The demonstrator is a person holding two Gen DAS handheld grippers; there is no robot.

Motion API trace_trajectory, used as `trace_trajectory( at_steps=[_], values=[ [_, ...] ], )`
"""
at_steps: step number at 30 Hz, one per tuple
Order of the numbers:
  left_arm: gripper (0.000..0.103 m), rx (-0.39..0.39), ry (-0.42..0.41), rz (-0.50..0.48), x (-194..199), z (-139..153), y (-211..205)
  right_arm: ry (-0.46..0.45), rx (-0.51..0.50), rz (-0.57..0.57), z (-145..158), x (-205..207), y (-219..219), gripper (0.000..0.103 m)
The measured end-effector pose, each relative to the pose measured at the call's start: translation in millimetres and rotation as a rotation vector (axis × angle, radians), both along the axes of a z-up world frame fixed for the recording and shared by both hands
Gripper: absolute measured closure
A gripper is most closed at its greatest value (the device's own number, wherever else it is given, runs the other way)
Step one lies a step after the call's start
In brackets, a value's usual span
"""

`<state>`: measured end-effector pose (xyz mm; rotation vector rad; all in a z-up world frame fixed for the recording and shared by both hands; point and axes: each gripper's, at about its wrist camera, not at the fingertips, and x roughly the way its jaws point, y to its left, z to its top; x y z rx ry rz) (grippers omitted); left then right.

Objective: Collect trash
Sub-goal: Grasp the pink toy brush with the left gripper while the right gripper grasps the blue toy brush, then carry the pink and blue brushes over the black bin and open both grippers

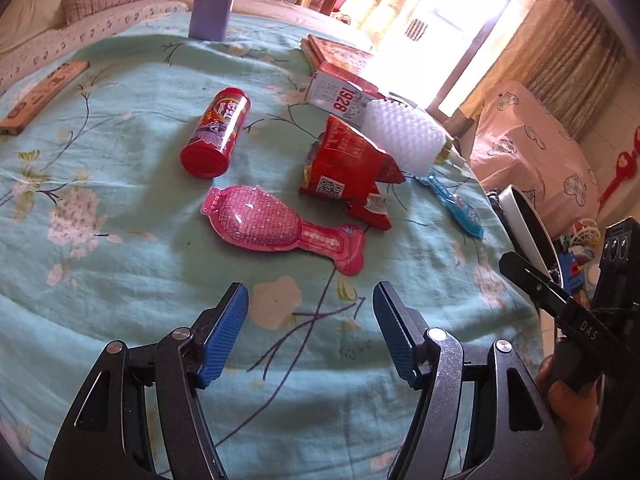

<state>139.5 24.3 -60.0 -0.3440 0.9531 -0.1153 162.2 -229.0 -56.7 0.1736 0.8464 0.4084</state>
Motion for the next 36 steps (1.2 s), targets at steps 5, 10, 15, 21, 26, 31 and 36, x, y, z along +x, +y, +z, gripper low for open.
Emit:
trace_trajectory(
  at_steps=[5,10,15,21,26,31,36],
  values=[
    [0.037,-0.014,0.014,0.049,20.8,-2.2,3.4,-0.011,-0.066,0.042,-1.1,23.5,9.9,0.017],
    [0.037,0.019,0.012,0.063,39.3,-2.5,-1.9,-0.003,-0.130,0.057,-8.4,48.5,16.9,0.017],
    [0.052,0.102,-0.015,0.013,50.0,-4.5,-15.8,0.039,-0.188,0.084,-22.4,73.2,25.3,0.017],
    [0.088,0.116,-0.036,-0.058,46.3,-4.8,-22.5,0.050,-0.188,0.069,-24.3,72.2,17.6,0.073],
    [0.096,0.082,-0.054,-0.087,29.3,1.9,-22.3,0.091,-0.077,0.032,-22.8,61.4,-5.5,0.088],
    [0.100,0.096,-0.091,-0.142,4.9,14.5,-37.7,0.080,-0.028,0.034,-16.1,35.9,-9.1,0.088],
    [0.100,0.092,-0.128,-0.204,-13.5,26.5,-56.7,0.063,0.012,0.031,-8.6,9.6,-12.0,0.088]
  ],
)
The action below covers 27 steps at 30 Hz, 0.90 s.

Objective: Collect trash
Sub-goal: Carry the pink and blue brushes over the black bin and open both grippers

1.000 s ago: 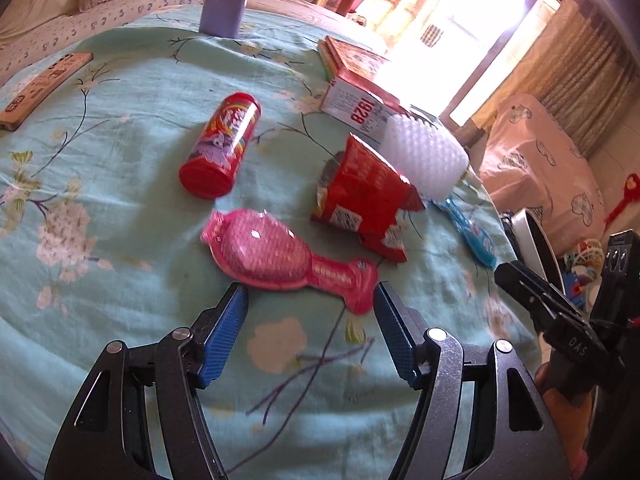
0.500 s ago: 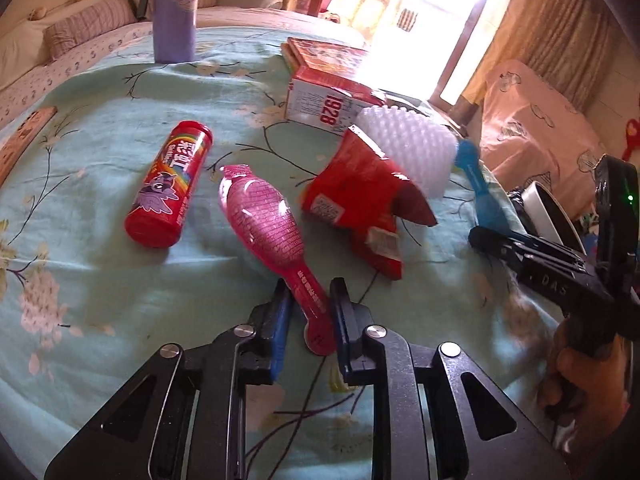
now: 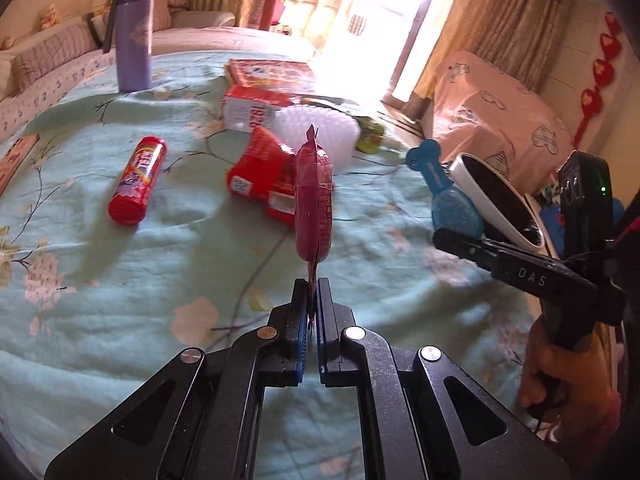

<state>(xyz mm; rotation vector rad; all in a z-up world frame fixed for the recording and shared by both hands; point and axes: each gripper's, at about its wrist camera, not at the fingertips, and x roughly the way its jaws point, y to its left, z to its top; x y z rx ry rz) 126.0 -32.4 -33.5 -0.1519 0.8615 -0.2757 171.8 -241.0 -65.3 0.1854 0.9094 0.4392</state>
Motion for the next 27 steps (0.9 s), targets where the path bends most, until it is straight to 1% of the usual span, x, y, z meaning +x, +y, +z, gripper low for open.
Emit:
trace_trajectory(
  at_steps=[8,18,27],
  values=[
    [0.100,-0.012,-0.006,-0.087,-10.1,7.4,-35.1,-0.035,0.026,-0.042,12.8,-35.7,-19.1,0.088],
    [0.100,-0.003,-0.017,-0.184,-15.6,16.5,-86.6,-0.067,0.037,-0.122,23.8,-59.7,-57.1,0.088],
    [0.100,0.002,-0.009,-0.232,-11.2,19.3,-117.6,-0.084,0.049,-0.185,26.5,-73.2,-87.7,0.088]
  ],
)
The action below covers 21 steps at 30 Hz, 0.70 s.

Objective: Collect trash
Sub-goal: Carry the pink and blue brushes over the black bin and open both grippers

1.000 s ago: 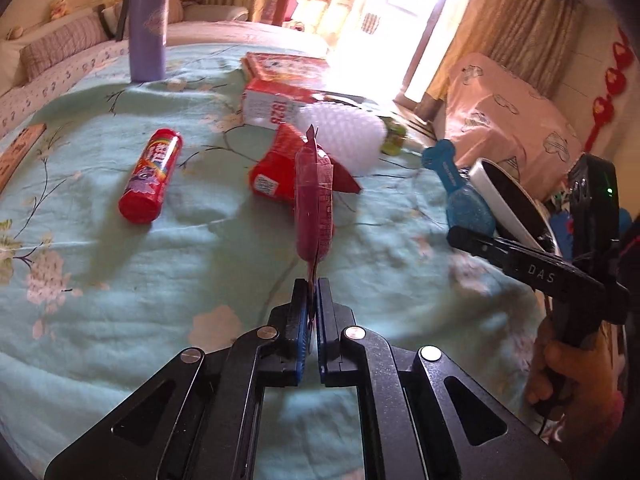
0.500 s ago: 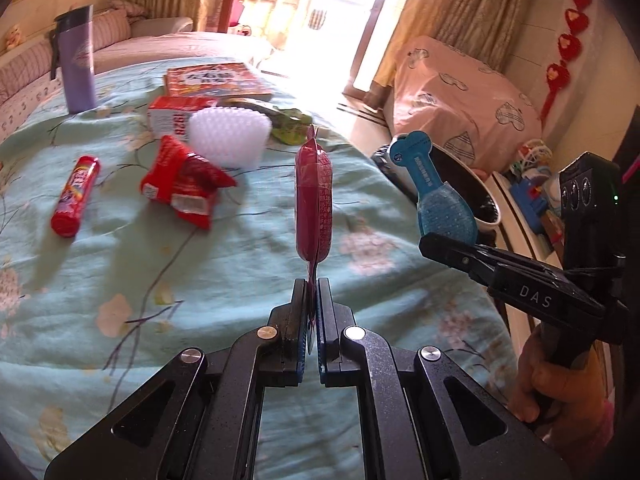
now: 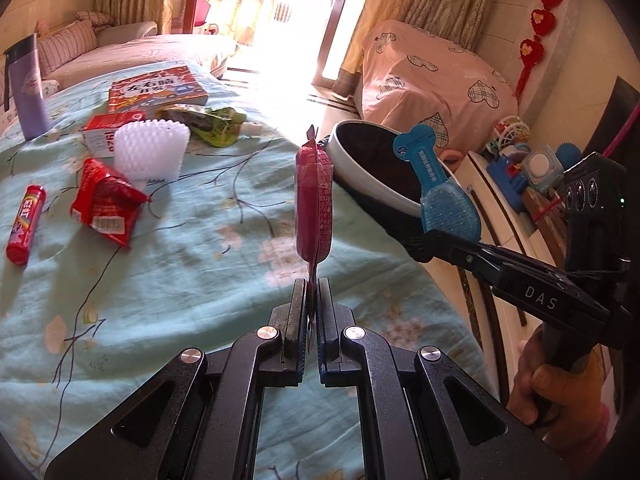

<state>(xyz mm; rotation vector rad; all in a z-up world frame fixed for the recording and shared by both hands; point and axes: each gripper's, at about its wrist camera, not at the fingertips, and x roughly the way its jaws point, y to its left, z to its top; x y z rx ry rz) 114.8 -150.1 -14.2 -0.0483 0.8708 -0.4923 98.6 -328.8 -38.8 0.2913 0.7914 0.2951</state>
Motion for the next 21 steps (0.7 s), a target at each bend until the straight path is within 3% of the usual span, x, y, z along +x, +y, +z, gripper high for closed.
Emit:
trace_trajectory(
  at_steps=[21],
  values=[
    [0.100,0.001,-0.007,-0.096,38.0,17.7,-63.2,-0.024,-0.017,-0.109,13.9,16.1,-52.7,0.088]
  ],
)
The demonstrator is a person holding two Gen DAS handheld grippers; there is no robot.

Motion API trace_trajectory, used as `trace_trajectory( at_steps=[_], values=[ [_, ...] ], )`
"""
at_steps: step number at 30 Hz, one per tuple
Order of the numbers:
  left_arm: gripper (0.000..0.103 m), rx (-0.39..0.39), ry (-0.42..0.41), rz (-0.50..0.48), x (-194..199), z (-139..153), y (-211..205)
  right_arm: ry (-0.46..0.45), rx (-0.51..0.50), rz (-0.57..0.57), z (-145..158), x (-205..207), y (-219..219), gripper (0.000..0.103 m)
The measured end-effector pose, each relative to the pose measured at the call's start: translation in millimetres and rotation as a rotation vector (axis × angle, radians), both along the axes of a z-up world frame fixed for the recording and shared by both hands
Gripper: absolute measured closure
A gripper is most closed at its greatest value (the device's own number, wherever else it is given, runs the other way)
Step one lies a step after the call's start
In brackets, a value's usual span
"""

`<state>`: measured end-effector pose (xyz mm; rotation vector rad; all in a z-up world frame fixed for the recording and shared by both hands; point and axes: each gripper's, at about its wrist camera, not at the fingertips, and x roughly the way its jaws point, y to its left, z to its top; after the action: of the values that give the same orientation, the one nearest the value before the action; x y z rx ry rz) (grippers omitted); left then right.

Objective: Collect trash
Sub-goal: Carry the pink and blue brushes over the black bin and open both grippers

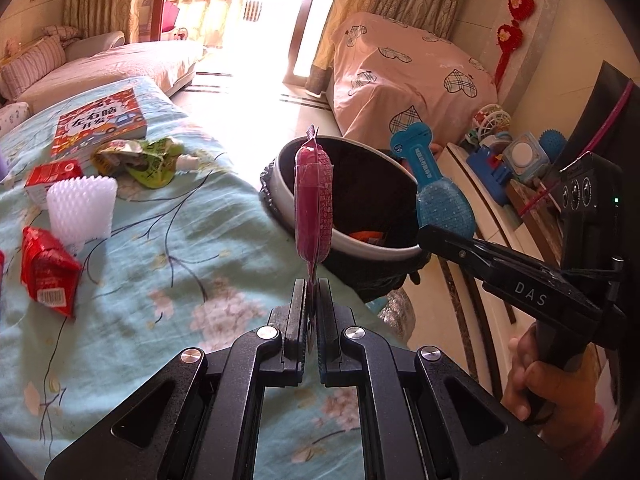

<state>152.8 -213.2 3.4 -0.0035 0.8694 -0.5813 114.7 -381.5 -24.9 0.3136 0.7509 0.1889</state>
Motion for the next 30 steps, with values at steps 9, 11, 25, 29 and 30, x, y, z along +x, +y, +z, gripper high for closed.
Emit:
trace_trajectory(
  at_steps=[9,11,25,29,30],
  values=[
    [0.100,0.013,0.000,-0.029,20.7,6.9,-25.9,0.009,-0.008,-0.031,-0.3,14.0,-20.9,0.088],
    [0.100,0.016,-0.002,-0.037,27.0,9.4,-33.5,0.012,-0.010,-0.035,-0.6,18.8,-25.0,0.088],
    [0.100,0.049,0.014,-0.062,61.7,3.0,-70.8,0.043,-0.019,-0.051,-8.8,41.5,-48.0,0.088],
    [0.100,0.056,0.026,-0.069,67.2,-1.7,-77.0,0.055,-0.019,-0.048,-12.6,48.5,-49.8,0.088],
    [0.100,0.057,0.029,-0.071,69.1,-2.9,-78.5,0.059,-0.019,-0.048,-13.9,50.4,-50.3,0.088]
  ],
)
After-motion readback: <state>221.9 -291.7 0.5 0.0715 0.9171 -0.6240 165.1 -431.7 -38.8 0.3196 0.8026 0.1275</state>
